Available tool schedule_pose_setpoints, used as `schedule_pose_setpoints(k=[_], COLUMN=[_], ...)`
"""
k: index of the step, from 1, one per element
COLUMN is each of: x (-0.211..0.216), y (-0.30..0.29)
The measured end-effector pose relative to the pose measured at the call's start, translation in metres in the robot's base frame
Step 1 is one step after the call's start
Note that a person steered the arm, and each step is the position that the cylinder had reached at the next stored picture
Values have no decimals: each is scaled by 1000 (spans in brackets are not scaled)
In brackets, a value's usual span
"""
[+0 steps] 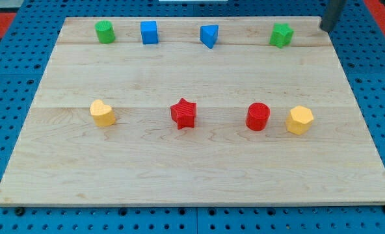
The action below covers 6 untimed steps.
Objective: Keep green star above red star
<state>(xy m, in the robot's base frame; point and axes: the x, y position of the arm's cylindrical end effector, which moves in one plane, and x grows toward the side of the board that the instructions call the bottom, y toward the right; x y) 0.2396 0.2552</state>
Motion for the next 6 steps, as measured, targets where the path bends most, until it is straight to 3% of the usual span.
schedule_pose_setpoints(k=[2, 3, 4, 5, 6], x=[17, 61, 87, 80, 61], y=[-112, -154, -233, -254, -209])
